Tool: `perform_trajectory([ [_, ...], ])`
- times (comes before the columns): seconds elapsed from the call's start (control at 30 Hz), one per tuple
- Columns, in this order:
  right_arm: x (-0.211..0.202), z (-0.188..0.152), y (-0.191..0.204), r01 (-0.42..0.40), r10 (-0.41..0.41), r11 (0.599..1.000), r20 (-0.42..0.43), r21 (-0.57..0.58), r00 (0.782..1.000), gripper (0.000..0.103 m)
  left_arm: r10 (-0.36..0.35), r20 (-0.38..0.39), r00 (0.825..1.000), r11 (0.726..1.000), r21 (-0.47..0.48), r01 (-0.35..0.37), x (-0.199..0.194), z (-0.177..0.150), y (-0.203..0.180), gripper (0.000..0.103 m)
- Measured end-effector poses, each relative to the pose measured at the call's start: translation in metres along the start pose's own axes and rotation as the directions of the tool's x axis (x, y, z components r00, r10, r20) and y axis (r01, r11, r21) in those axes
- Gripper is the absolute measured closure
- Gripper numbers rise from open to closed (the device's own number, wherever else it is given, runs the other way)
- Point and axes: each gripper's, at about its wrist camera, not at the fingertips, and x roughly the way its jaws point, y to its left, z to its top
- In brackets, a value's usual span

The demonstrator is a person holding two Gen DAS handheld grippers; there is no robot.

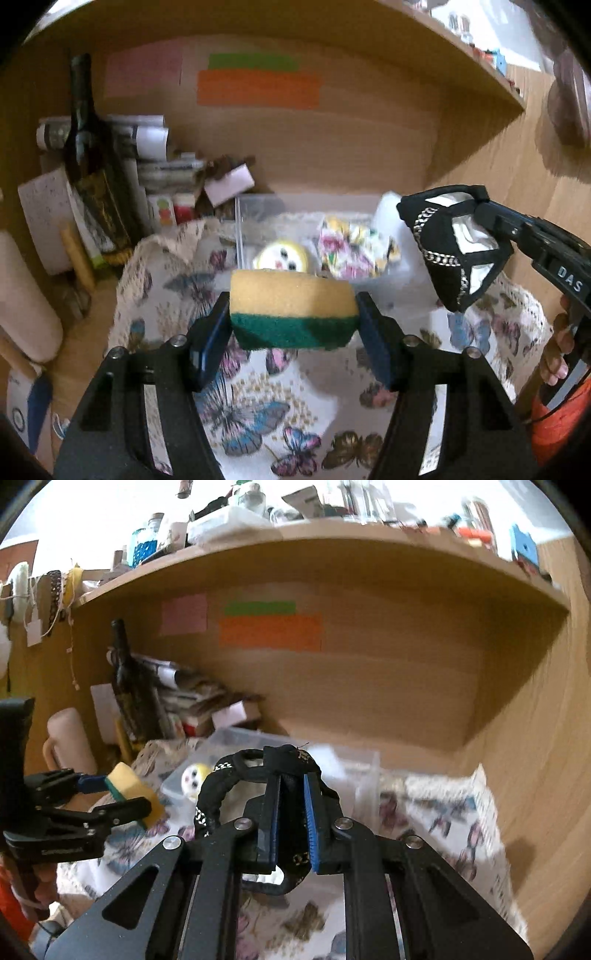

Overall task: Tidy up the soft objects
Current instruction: 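Drop the sponge into the box with the left tool while the right tool drops the black bag in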

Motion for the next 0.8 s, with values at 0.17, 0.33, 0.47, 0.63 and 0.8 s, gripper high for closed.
perform_trajectory([
  [0.17,0.015,0.026,-0.003,0.007,-0.006,1.0,0.03,-0.016,1.0,0.092,0.015,0.036,0.999,1.0,0.016,-0.015,0.003,0.022,0.0,0.038],
  [0.33,0.037,0.045,0.002,0.019,-0.017,0.999,0.046,-0.045,0.999,0.092,0.027,0.004,1.0,0.999,0.016,-0.028,0.029,0.043,0.007,0.038],
  [0.47,0.059,0.052,0.009,0.032,-0.031,0.997,0.026,-0.068,0.999,0.092,0.022,-0.038,0.999,1.0,-0.006,-0.023,0.054,0.056,0.014,0.038],
  [0.63,0.098,0.05,0.017,0.037,-0.041,0.994,-0.041,-0.101,0.998,0.092,-0.014,-0.077,0.997,0.998,-0.062,0.01,0.081,0.065,0.022,0.038],
  [0.8,0.132,0.04,0.02,0.043,-0.062,0.988,-0.129,-0.146,0.99,0.092,-0.011,-0.122,0.993,0.999,-0.05,0.005,0.108,0.064,0.019,0.038],
])
